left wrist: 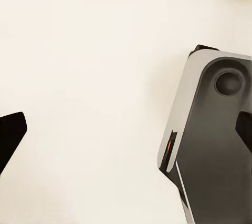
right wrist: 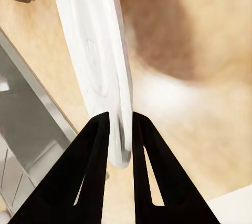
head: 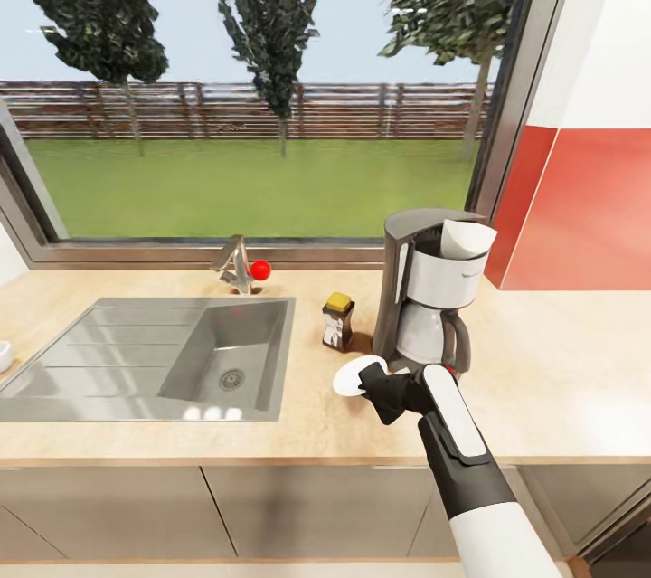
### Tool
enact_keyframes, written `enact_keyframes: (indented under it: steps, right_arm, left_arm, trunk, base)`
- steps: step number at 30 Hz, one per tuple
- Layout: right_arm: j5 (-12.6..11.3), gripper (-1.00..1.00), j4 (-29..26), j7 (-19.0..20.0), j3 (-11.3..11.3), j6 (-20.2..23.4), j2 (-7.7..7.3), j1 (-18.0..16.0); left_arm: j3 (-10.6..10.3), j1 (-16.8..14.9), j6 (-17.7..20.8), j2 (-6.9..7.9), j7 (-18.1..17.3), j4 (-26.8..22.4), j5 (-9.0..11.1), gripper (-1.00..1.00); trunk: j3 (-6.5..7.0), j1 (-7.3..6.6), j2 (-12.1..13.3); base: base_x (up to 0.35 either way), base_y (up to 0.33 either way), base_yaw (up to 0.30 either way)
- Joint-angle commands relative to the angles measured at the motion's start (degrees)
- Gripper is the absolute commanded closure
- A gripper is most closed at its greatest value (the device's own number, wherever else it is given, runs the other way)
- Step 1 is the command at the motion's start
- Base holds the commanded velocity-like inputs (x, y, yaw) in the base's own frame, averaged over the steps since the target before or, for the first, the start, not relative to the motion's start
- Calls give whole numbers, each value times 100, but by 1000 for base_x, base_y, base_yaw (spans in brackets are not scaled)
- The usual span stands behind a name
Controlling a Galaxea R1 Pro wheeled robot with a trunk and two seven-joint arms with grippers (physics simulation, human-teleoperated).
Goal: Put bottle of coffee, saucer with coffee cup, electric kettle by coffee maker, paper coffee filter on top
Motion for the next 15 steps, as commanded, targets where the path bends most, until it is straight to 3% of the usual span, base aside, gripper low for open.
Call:
enact_keyframes:
  steps: [1,7,15]
  right_arm:
    - [-12,100,-4,-34,-3,43,2,-5]
    - [-12,100,43,-34,-3,41,2,-5]
    - [-12,100,501,-8,6,40,2,-3]
  left_arm:
    - [5,2,-4,0,-23,-9,46,-100]
    - [5,2,-4,0,-23,-9,42,-100]
    - [-1,2,-4,-2,-23,-9,43,-100]
  trunk:
    - [-11,4,-12]
    - [-11,4,-12]
    - [-11,4,-12]
  base:
    - [1,0,0]
    - [33,0,0]
    - [3,0,0]
